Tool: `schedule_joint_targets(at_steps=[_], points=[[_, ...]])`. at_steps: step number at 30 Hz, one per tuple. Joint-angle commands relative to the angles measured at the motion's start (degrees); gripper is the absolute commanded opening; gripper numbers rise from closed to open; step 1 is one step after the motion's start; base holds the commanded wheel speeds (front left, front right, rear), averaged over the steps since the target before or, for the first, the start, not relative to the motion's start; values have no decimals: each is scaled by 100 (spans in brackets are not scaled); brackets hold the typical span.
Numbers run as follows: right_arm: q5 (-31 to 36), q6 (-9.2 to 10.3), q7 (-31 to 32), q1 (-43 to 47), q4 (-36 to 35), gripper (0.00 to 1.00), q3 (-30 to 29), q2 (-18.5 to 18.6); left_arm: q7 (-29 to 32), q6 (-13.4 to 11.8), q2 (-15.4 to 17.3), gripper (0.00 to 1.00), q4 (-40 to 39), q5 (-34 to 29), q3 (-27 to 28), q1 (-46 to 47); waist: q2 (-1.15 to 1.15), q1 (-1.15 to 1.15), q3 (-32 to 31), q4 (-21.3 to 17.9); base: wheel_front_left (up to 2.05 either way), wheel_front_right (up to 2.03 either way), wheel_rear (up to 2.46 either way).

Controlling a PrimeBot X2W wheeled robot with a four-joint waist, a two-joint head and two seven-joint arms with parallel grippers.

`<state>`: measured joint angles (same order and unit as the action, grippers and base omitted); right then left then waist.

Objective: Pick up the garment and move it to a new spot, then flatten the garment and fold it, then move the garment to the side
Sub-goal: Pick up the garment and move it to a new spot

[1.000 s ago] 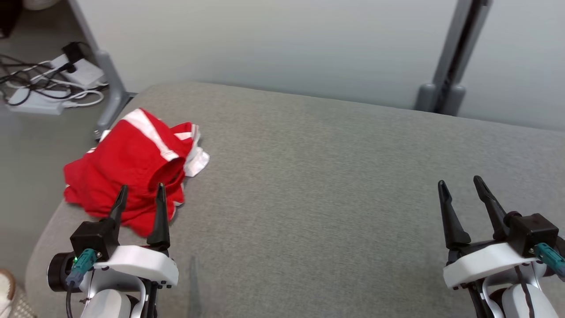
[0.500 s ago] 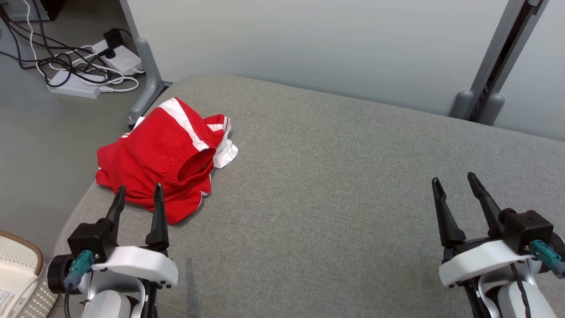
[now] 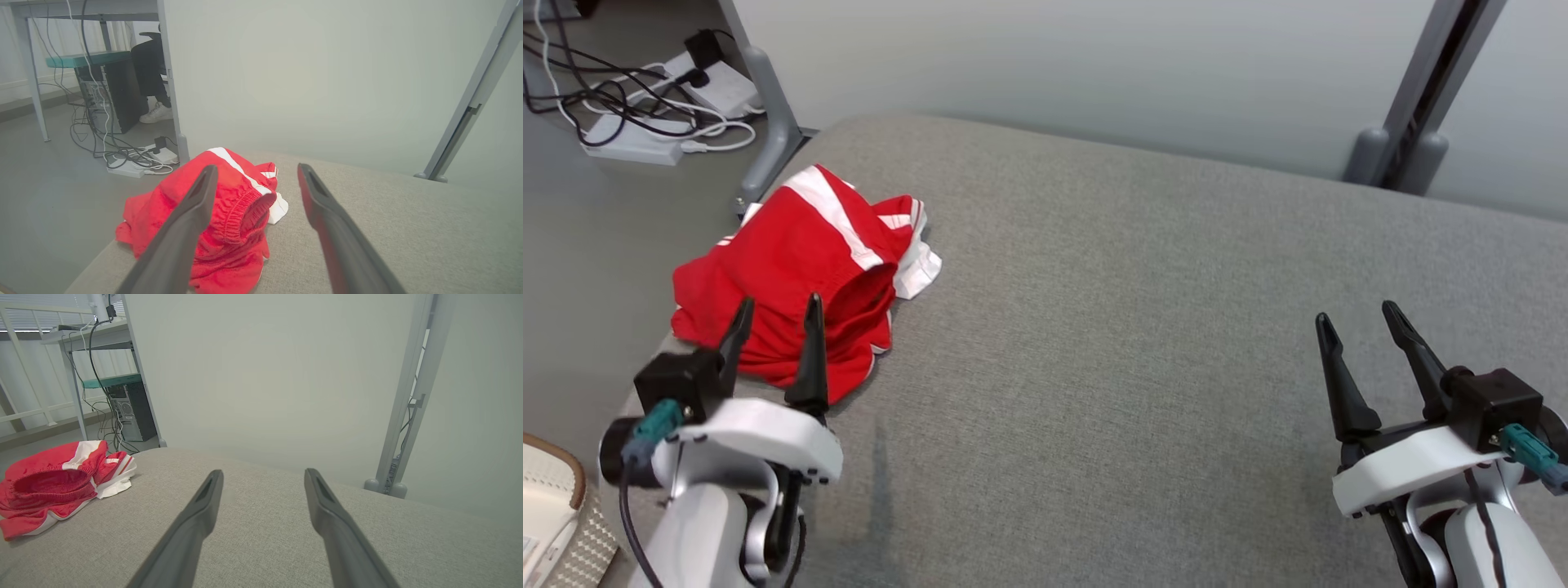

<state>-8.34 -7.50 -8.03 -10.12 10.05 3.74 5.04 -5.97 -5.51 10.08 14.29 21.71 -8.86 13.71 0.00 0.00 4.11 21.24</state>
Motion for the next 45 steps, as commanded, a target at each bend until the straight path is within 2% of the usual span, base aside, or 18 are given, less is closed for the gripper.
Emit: schedule_joint_targets(at_steps=[1,5,10,16,22,23,24,25,31,35,40,45], points=[[41,2,35,-55,-21,100,11,50,56,63,63,100,84,14,-14,168,0,0,176,-127,0,0,0],[60,2,124,-209,-123,100,91,111,363,225,160,100,601,140,-10,654,0,0,552,-331,0,0,0],[72,2,173,-391,-192,100,156,175,590,416,290,100,1607,243,-1,1261,0,0,993,-575,0,0,0],[92,2,244,-556,-225,100,279,251,492,346,471,100,2728,217,88,1862,0,0,1309,-768,0,0,0],[67,2,254,-676,-234,100,345,309,390,461,510,100,3399,283,101,2233,0,0,1419,-797,0,0,0],[65,2,251,-706,-232,100,353,309,355,490,520,63,3503,281,93,2295,0,0,1436,-793,0,0,0],[60,2,247,-723,-225,100,359,308,282,494,529,8,3586,258,79,2351,0,0,1449,-789,0,0,0],[59,2,245,-732,-215,100,366,304,202,516,539,0,3662,248,75,2415,0,0,1454,-785,0,0,0],[31,2,188,-757,-137,100,313,290,-428,448,601,0,3780,179,87,2638,0,0,1384,-733,0,0,0],[13,2,116,-667,-71,100,196,251,-703,397,648,0,3485,163,134,2618,0,0,1183,-726,0,0,0],[-23,2,7,-523,-6,100,47,148,-831,283,729,0,2508,72,143,2200,0,0,852,-801,0,0,0],[-110,2,-102,-363,63,100,-11,20,-647,-13,761,0,924,-28,70,1459,0,0,524,-933,0,0,0]])
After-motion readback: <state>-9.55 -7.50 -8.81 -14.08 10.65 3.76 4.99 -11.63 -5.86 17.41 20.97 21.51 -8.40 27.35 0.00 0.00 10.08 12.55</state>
